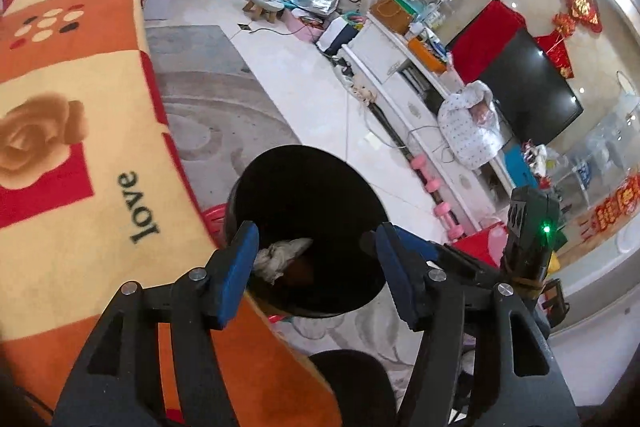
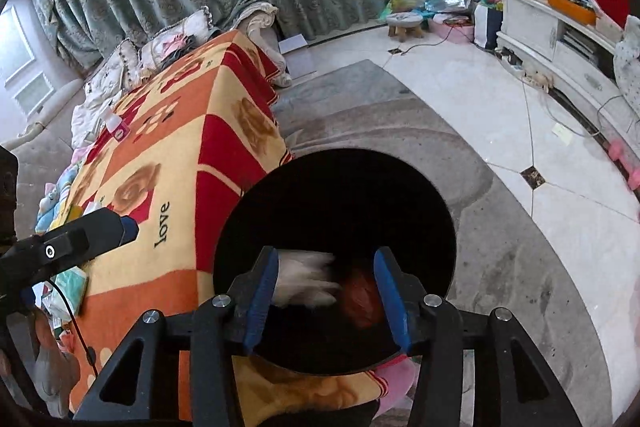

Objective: Collect trash
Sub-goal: 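Carry both items over the black bin and open both tools to drop them, then bring both open tools back over the blanket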

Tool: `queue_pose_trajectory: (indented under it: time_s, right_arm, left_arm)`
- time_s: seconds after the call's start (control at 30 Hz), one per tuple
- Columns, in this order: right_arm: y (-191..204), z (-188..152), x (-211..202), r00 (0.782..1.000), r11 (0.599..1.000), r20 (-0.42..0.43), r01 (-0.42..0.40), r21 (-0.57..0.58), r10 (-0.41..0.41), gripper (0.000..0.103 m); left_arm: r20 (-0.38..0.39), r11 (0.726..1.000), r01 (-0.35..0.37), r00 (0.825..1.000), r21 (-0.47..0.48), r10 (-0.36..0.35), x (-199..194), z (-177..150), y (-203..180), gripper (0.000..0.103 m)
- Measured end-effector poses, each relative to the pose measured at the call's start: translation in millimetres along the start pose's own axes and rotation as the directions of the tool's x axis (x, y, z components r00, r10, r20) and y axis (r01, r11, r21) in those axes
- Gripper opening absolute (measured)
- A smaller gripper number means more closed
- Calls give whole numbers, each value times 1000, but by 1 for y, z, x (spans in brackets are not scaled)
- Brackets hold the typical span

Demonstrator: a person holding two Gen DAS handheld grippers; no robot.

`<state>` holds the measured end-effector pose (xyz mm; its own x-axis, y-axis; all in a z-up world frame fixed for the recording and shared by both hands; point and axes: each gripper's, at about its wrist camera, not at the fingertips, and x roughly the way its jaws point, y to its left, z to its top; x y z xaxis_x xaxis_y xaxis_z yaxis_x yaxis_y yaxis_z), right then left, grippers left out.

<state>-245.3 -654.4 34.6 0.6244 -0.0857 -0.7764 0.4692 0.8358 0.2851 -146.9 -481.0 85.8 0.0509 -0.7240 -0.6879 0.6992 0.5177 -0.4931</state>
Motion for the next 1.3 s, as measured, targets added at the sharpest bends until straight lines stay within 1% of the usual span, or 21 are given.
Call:
queue_pose_trajectory:
  time_s: [0.13,0.23,0.27,0.4,0.53,0.6,0.67,0.8,0.93,1.1,1.3]
  right_arm:
    - [5,-6,4,1000,1000,-15,-10,-9,10,50]
    - [13,-9,5,1000,1000,-21,-17,-19,17,51]
    - [16,-10,5,1000,1000,-21,-18,-23,18,51]
    - [33,-13,3,1000,998,-24,-19,-56,18,56]
    - [55,-17,-1,999,995,-22,-32,-92,30,58]
    - [68,-19,-2,999,992,-23,-39,-116,37,59]
    - [81,-21,-2,999,989,-27,-51,-140,48,59]
    - [109,-25,-1,997,982,-34,-70,-177,65,59]
    - [136,-30,1,995,973,-45,-95,-212,88,59]
    - [171,-36,5,992,960,-57,-125,-249,114,59]
    - [205,-40,10,988,945,-74,-152,-290,136,61]
  left_arm:
    - [17,998,-64,998,18,64,-14,-8,3,60]
    - [46,989,-143,989,34,141,-23,-15,7,60]
    - [59,983,-177,983,43,174,-28,-17,9,60]
    - [100,963,-266,960,50,260,-44,-25,13,60]
    - [126,944,-327,939,50,319,-57,-33,22,60]
    - [145,927,-374,920,42,365,-68,-39,27,60]
    - [158,915,-402,906,34,393,-78,-41,31,60]
    - [179,902,-432,888,11,424,-100,-50,46,60]
    - [193,881,-473,863,-15,467,-120,-60,62,60]
    - [195,864,-502,843,-47,501,-138,-71,79,60]
    - [201,855,-512,831,-85,518,-158,-81,94,60]
